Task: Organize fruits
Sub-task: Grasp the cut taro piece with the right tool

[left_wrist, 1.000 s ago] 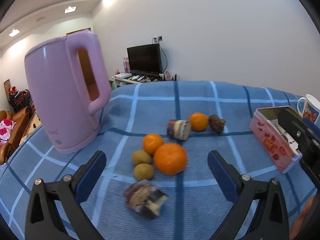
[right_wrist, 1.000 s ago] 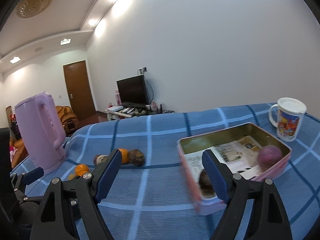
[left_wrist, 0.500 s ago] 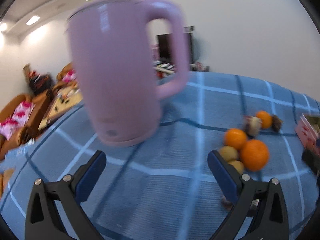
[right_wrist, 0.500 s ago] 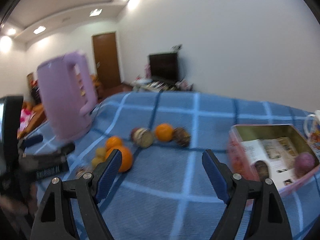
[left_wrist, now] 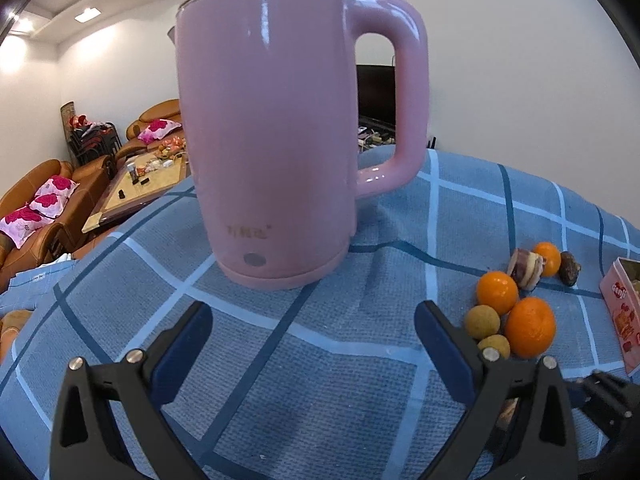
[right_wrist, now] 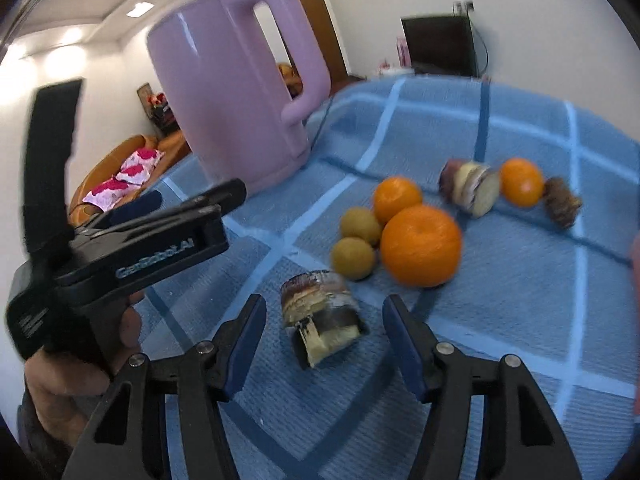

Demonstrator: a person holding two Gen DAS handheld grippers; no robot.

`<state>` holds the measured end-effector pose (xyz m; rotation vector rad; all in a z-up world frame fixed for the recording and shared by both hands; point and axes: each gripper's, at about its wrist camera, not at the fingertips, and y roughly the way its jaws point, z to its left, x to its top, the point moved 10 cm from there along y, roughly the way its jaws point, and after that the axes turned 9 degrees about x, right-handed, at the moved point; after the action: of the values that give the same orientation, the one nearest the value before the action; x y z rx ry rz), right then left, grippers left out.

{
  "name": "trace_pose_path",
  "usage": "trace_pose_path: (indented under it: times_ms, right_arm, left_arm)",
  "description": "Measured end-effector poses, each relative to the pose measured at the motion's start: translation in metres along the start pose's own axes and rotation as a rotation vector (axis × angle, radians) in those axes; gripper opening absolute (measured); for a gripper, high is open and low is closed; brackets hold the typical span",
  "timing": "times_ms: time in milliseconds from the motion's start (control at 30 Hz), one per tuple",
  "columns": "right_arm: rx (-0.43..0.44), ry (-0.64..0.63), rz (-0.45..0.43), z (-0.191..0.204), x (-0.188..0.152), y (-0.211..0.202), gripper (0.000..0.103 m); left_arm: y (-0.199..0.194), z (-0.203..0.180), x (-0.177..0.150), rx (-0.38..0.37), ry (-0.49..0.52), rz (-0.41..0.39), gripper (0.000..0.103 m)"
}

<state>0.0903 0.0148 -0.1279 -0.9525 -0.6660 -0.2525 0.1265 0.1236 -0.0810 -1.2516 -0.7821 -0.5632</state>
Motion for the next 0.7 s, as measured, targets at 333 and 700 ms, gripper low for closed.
trace_pose_path:
  times_ms: [333,700]
  right_arm:
    - [-0.006,-0.009,-0.016,-0.004,0.0,-0.014,0.043]
    - [-0.239,0.009,-0.308,-0.074,0.006,-0.13,0.042]
  left_arm:
    - [0.001,-0.008,-0.002,-0.047,0.0,0.001,0.102]
    - [-0.041,-0.073,-0.002,-0.279,0.132,-0.115,0.092]
